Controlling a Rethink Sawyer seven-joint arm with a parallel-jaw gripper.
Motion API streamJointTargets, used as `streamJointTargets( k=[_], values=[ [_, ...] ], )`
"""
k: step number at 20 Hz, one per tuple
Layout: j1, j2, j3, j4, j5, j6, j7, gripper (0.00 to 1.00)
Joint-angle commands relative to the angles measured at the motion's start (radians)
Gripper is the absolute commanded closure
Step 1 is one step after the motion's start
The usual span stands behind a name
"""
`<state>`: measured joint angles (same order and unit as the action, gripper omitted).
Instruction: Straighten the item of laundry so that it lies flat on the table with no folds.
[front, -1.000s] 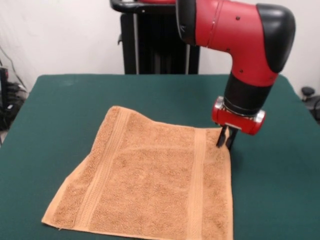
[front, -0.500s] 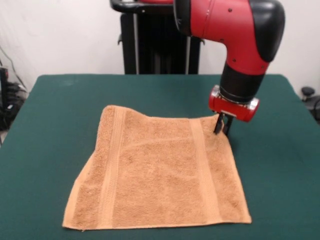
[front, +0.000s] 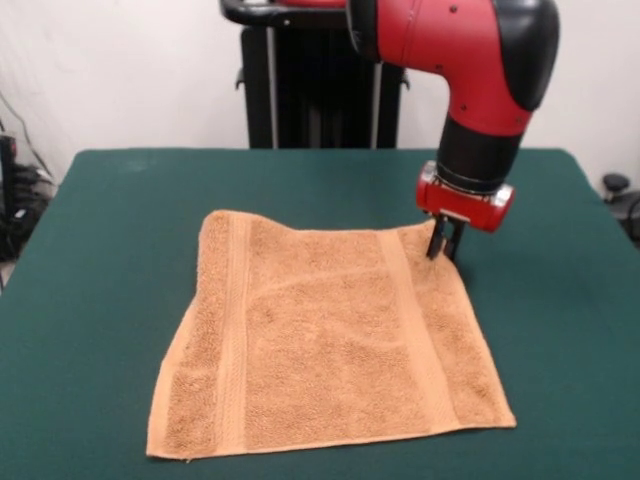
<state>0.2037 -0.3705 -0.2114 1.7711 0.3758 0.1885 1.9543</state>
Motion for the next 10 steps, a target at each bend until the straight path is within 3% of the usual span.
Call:
streamJointTargets(
  k=[1, 2, 3, 10],
  values=[
    [0.045, 0.041, 0.166, 0.165, 0.052, -0.011, 0.272, 1.00],
    [0.052, 0.040, 0.167, 0.164, 0.064, -0.009, 0.282, 1.00],
    [0.065, 0.041, 0.160, 0.161, 0.076, -0.004, 0.286, 0.00],
    [0.136, 0.050, 0.135, 0.134, 0.157, 0.028, 0.349, 0.00]
  ],
)
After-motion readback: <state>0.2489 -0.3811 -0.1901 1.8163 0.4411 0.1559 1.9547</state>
